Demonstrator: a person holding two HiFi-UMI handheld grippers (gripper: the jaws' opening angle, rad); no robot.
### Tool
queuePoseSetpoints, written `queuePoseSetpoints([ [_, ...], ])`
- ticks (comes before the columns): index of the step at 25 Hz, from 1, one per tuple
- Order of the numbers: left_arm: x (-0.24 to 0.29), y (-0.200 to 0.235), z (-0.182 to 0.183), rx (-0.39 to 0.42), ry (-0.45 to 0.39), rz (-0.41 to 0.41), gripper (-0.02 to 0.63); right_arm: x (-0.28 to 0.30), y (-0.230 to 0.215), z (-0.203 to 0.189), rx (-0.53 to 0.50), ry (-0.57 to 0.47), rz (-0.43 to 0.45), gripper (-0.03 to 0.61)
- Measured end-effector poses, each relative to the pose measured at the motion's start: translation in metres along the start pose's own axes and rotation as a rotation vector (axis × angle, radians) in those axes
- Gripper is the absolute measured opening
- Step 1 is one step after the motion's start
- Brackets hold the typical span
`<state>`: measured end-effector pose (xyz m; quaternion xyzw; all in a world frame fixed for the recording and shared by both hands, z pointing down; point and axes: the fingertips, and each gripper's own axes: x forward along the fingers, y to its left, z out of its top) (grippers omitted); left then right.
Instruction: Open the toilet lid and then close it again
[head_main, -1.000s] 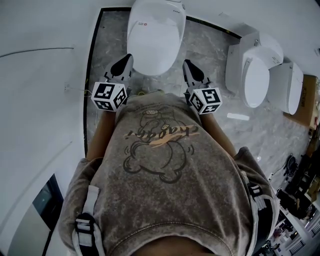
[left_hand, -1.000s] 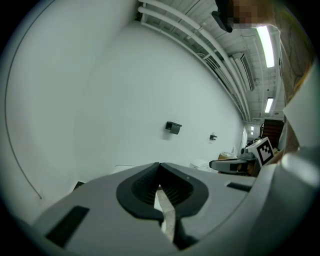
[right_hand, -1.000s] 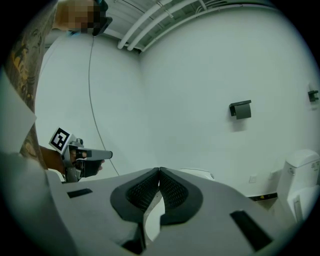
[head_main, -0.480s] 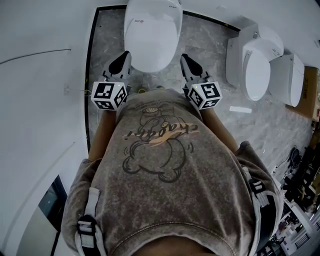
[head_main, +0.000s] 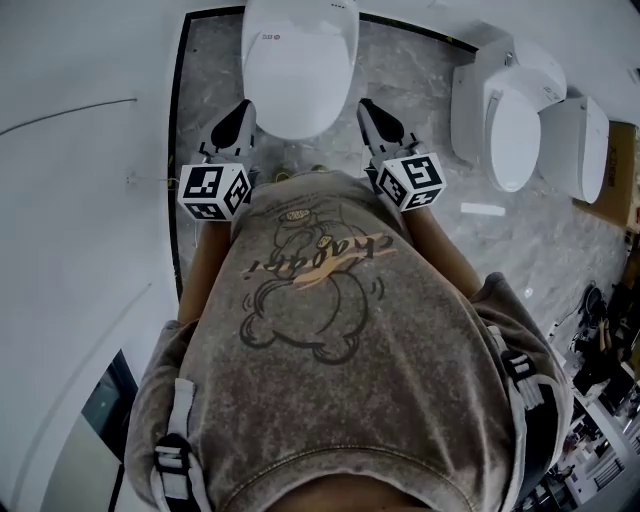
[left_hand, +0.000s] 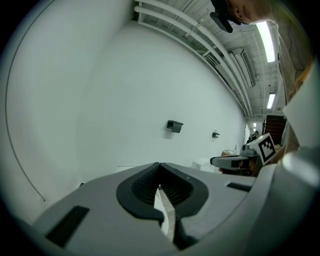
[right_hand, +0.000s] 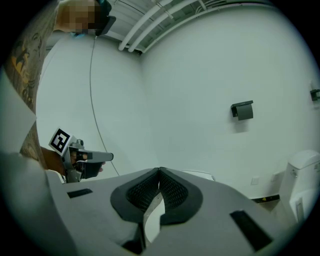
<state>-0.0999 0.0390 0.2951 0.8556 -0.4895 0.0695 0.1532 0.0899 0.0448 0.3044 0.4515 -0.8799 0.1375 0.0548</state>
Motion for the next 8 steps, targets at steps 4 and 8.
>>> queuePoseSetpoints([
  [4, -0.0010, 0.0000, 0.0004, 0.005, 0.001, -0.003, 0.009, 0.0009, 0.0018, -0.0003, -0.008, 0.006, 0.005, 0.026],
  [8, -0.0039, 0.0038, -0.0014, 0.001, 0.007, 0.004, 0.009, 0.0026, 0.0051, -0.0009, -0.015, 0.009, 0.014, 0.026],
])
